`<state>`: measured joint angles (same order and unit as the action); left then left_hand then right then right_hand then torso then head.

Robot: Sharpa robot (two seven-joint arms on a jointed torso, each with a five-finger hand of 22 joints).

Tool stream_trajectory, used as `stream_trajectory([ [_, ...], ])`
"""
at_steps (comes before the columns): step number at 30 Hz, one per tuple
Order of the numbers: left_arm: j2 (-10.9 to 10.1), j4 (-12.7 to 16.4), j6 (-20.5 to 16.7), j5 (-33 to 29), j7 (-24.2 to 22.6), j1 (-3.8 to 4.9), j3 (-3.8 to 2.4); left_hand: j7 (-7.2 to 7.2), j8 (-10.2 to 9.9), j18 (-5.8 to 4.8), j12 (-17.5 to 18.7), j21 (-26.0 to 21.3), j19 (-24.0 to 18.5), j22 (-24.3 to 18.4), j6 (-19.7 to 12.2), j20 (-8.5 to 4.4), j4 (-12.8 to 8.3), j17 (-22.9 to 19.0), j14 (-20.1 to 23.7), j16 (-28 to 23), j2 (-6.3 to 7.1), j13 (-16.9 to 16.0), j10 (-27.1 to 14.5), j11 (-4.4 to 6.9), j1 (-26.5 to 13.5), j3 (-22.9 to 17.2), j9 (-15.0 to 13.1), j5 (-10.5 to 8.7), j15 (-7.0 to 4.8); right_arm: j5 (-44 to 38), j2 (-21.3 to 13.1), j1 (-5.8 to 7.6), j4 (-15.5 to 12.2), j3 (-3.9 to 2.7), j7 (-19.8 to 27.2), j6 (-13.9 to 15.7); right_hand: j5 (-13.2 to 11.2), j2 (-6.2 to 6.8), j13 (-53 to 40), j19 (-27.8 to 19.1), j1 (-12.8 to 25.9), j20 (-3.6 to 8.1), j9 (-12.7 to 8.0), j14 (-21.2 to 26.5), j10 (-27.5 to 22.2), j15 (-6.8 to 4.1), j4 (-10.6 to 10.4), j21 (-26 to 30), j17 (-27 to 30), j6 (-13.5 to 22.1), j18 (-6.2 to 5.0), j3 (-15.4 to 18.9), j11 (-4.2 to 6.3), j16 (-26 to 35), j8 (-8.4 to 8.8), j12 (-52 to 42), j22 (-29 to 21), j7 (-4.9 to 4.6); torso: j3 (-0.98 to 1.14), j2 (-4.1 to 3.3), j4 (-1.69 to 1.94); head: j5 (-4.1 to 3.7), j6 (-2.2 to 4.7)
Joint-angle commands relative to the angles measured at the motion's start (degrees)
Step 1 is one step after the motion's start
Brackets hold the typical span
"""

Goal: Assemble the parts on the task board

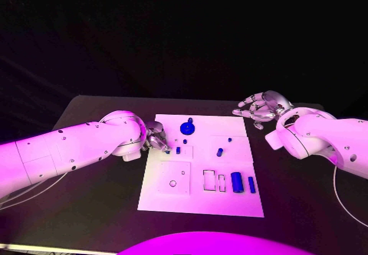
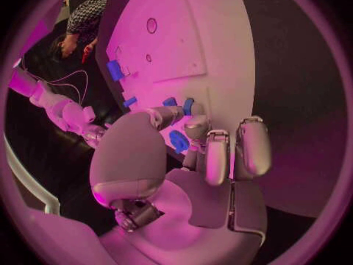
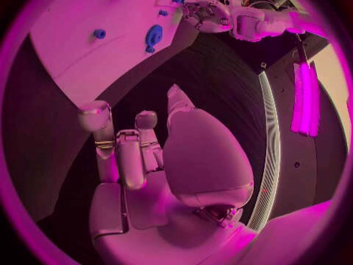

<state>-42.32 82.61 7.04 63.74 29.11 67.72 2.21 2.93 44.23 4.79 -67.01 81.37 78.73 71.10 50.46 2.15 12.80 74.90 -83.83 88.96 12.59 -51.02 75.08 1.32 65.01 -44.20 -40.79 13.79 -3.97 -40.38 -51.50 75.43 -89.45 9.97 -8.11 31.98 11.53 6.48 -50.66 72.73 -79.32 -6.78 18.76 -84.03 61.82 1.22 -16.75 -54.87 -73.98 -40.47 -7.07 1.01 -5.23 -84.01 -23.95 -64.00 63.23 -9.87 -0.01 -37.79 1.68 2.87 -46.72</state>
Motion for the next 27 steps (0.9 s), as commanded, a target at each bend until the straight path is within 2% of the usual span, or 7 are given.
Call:
stream_trajectory([
  [1,0.5,0.0,1.4,-0.6,0.0,-0.20,0.19,-0.25,0.1,-0.64,-0.3,0.2,0.5,0.2,0.2,-0.03,-9.1,13.4,-5.7,0.3,0.01,-0.2,0.6,0.13,-0.8,-8.9,0.1,-0.12,-0.43,-0.6,0.0,-0.03,-0.1,0.00,0.7,-0.4,-0.3,-0.61,0.1,-0.2,0.0,0.13,-0.1,-1.8,0.0,-0.51,0.1,0.3,0.0,0.4,-0.65,-0.2,0.13,0.3,-0.18,0.2,0.0,-0.15,0.03,-0.04,0.00,-0.11,-0.05],
  [13,0.8,-0.5,1.8,-0.8,0.2,-0.21,0.27,-0.99,-0.1,-0.68,-0.4,0.2,0.6,0.3,0.8,-0.41,-7.0,13.5,-5.7,0.3,0.95,-0.5,0.9,0.64,-4.0,-4.9,0.7,-0.64,-0.84,-0.6,0.0,-0.03,0.0,0.00,0.7,-0.4,-0.3,-0.62,0.1,-0.2,0.0,0.13,-0.1,-1.8,0.0,-0.52,0.1,0.4,0.0,0.4,-0.65,-0.1,0.13,0.4,-0.21,0.2,-0.1,-0.14,-0.02,0.01,0.04,-0.25,-0.29],
  [16,0.9,-0.7,1.8,-0.8,0.4,-0.20,0.28,-1.11,-0.3,-0.69,-0.4,0.2,0.6,0.3,1.1,-0.52,-5.9,13.4,-5.7,0.3,1.20,-0.6,0.9,0.74,-4.9,-3.3,1.1,-0.95,-0.95,-0.6,0.0,-0.03,0.0,0.00,0.7,-0.4,-0.4,-0.61,0.1,-0.2,0.1,0.14,-0.1,-1.8,0.0,-0.52,0.1,0.4,0.0,0.4,-0.66,-0.1,0.13,0.4,-0.22,0.2,-0.1,-0.14,-0.01,0.01,0.04,-0.27,-0.30],
  [20,0.8,-1.0,1.6,-0.8,0.7,-0.20,0.28,-1.12,-0.6,-0.70,-0.4,0.1,0.6,0.3,1.8,-0.58,-3.3,13.4,-5.7,0.3,1.27,-0.6,0.8,0.74,-6.5,1.4,1.8,-1.34,-0.96,-0.6,-0.1,-0.03,-0.1,0.00,0.7,-0.4,-0.4,-0.59,0.2,-0.2,0.2,0.14,-0.1,-1.8,0.0,-0.52,0.0,0.5,0.1,0.4,-0.65,-0.1,0.13,0.4,-0.25,0.3,-0.1,-0.14,-0.01,0.07,0.04,-0.30,-0.31],
  [27,0.6,-1.3,1.2,-0.8,0.8,-0.20,0.21,-0.95,-1.1,-0.66,-0.1,-0.1,0.6,0.1,2.1,-0.54,-0.2,13.3,-5.7,0.2,1.21,-0.4,0.5,0.61,-6.7,7.3,2.6,-1.30,-0.89,-0.6,-0.1,-0.03,-0.1,0.00,0.7,-0.3,-0.4,-0.57,0.4,-0.2,0.3,0.15,-0.1,-1.8,0.0,-0.53,0.0,0.7,0.2,0.4,-0.69,-0.1,0.14,0.5,-0.29,0.3,-0.3,-0.14,-0.08,0.05,0.04,-0.34,-0.17],
])
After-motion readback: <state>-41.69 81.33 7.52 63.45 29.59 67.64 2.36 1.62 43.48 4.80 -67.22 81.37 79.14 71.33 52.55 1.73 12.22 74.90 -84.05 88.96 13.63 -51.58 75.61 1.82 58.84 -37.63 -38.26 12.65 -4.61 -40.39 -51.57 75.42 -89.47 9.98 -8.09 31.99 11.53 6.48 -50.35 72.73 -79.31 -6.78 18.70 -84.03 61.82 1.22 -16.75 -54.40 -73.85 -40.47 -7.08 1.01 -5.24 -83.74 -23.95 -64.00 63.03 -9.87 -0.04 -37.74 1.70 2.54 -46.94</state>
